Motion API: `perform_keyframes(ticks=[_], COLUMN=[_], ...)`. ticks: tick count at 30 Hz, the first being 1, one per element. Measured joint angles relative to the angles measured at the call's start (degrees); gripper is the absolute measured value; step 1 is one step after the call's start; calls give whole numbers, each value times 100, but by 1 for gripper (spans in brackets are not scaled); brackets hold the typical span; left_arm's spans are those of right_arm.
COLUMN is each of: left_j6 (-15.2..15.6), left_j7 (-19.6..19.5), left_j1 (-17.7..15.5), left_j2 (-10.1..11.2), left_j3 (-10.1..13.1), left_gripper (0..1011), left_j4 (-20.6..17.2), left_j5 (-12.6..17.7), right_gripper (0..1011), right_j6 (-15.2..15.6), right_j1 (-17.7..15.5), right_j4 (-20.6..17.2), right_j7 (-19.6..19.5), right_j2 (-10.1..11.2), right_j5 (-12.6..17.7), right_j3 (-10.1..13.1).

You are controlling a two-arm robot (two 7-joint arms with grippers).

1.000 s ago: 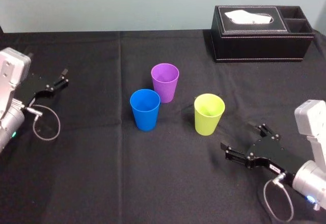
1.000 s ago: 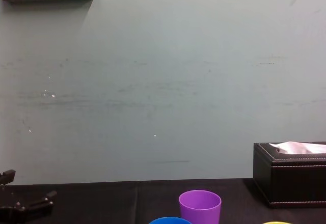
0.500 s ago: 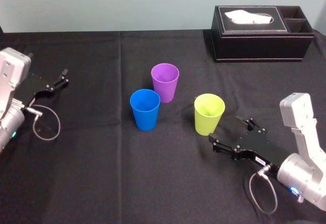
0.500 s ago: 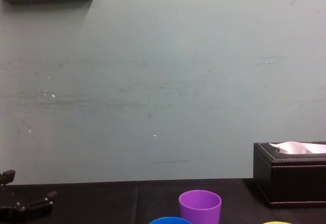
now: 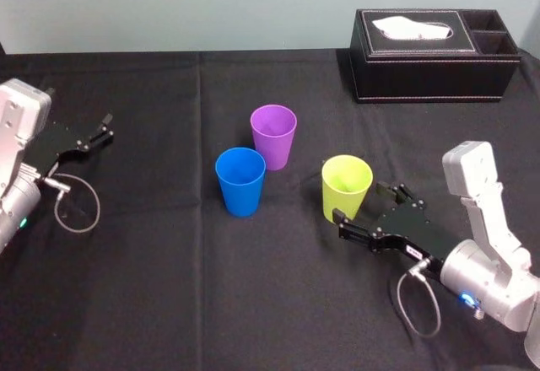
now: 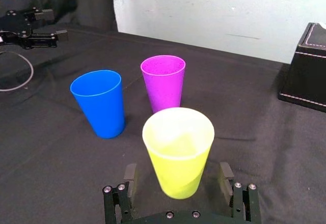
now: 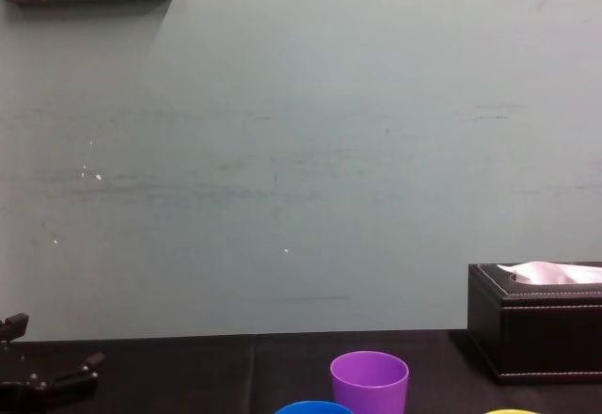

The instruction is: Stack the three plastic cups sequentially using one hand.

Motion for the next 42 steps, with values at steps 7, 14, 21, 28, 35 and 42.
perform_keyframes(ticks=[7,14,21,28,35,42], left_j6=[0,0,0,0,0,0], left_j7=[0,0,0,0,0,0], left_j1=[0,0,0,0,0,0], left_j2=[0,0,0,0,0,0], left_j3=[0,0,0,0,0,0], left_gripper=[1010,1010,1010,1010,1010,1010], left_j4=[0,0,0,0,0,0], left_j5=[0,0,0,0,0,0], right_gripper=[1003,1003,1003,1003,1003,1003], right_j6=[60,101,114,110,91,86], right_j1=[178,289,344,404,454,508], right_j4=[154,298,395,474,542,606], right_j7=[42,110,176,232,270,290], right_j2=[-166,-342,-467,-564,-642,-702], right_j5=[-168,-302,-385,-429,-446,-463], right_j3=[-35,-38,-11,13,35,38])
